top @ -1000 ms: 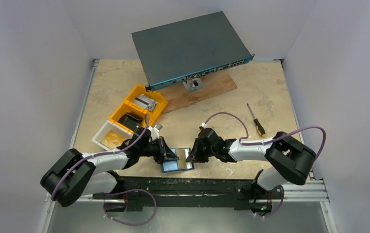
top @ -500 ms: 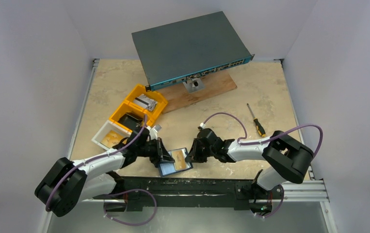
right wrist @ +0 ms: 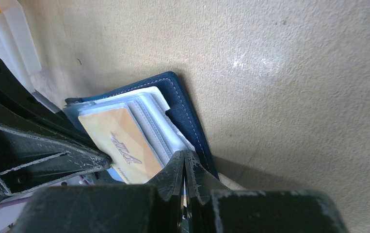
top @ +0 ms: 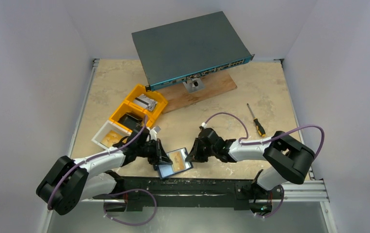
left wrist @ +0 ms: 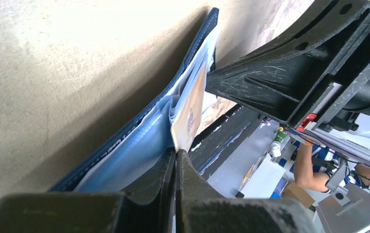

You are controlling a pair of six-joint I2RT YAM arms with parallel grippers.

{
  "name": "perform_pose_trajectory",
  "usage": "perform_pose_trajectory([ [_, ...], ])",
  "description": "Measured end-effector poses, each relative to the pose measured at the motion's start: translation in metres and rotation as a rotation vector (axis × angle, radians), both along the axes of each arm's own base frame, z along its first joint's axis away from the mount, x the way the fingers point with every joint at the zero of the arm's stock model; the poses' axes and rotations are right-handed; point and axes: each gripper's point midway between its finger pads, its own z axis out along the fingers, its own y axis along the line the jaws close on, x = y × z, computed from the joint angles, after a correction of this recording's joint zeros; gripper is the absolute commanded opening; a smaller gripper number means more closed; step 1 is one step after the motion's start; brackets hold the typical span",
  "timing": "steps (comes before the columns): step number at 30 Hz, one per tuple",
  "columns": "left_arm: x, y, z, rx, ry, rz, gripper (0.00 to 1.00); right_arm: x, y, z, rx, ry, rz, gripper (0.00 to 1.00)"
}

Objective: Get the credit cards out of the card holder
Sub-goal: Remove the credit card from the card holder.

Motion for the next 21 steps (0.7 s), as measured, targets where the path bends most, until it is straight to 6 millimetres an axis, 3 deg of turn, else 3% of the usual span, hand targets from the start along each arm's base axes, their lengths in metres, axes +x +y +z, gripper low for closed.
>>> perform_pose_trajectory([
  [13,-0.006,0.019,-0.014,0.111,0.041,0.010,0.00,0.000,-0.001,0.000,0.004,0.000,0.002,0.00],
  [21,-0.006,0.019,-0.013,0.109,0.038,0.013,0.00,0.000,-0.001,0.000,0.006,0.003,0.005,0.00],
])
